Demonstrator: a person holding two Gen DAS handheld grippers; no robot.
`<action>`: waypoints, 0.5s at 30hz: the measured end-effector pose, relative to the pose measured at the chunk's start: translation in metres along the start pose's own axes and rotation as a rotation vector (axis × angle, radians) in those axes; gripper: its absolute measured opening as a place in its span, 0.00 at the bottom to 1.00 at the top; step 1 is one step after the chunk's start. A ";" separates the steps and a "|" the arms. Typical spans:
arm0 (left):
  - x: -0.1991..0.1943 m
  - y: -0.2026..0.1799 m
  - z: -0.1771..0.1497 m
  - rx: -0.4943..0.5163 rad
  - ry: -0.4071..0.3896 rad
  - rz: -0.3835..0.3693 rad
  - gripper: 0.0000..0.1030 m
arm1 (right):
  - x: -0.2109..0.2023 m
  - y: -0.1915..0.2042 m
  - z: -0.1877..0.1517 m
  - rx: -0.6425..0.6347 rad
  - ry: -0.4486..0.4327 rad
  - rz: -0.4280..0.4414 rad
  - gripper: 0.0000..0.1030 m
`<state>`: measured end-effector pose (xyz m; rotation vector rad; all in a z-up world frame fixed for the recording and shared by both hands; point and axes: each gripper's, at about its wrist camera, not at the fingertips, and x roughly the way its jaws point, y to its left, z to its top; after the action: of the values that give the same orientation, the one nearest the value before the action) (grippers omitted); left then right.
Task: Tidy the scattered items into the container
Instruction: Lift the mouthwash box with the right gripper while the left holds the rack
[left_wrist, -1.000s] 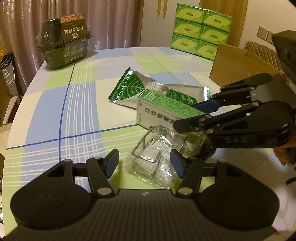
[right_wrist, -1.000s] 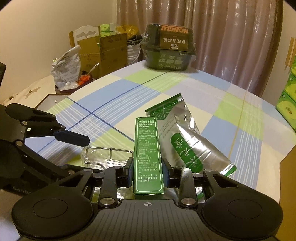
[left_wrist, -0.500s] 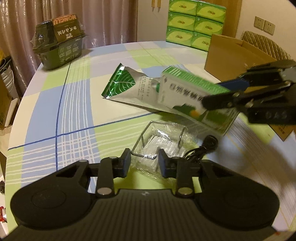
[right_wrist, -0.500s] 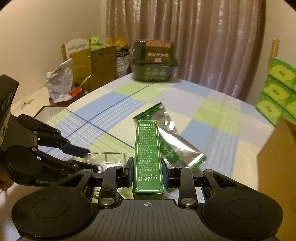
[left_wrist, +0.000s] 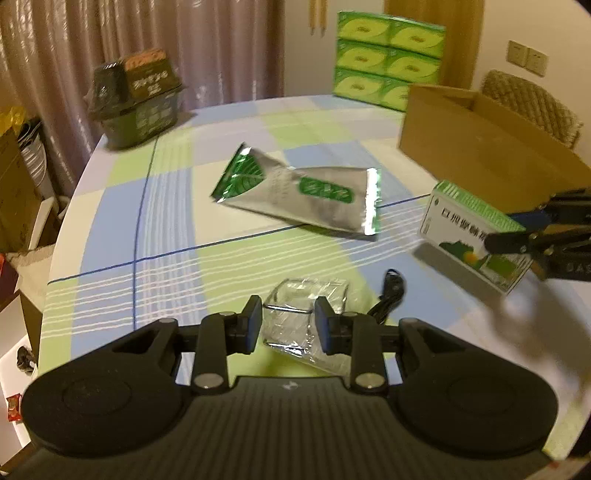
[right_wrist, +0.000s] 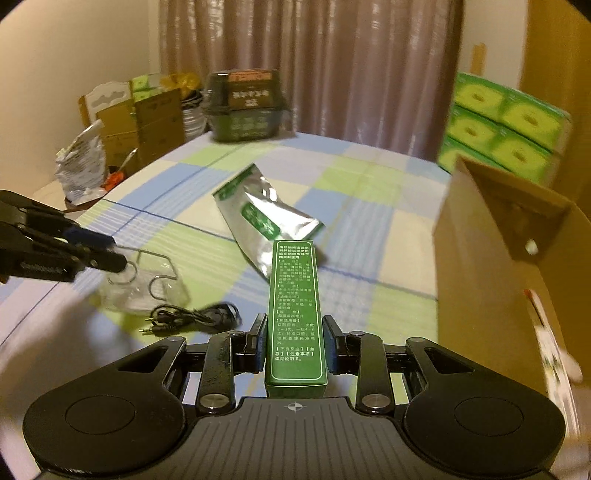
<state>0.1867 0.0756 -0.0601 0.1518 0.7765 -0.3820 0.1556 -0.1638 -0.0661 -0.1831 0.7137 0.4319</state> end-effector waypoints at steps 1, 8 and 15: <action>-0.004 -0.007 -0.001 0.007 -0.004 -0.016 0.24 | -0.005 -0.001 -0.004 0.009 0.002 -0.005 0.26; -0.022 -0.063 -0.021 0.090 0.015 -0.046 0.18 | -0.027 0.000 -0.028 0.026 0.029 -0.016 0.26; -0.021 -0.069 -0.029 0.069 -0.011 0.057 0.63 | -0.035 0.003 -0.038 0.030 0.019 -0.015 0.26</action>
<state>0.1270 0.0260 -0.0657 0.2362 0.7464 -0.3553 0.1087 -0.1840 -0.0714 -0.1644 0.7365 0.4059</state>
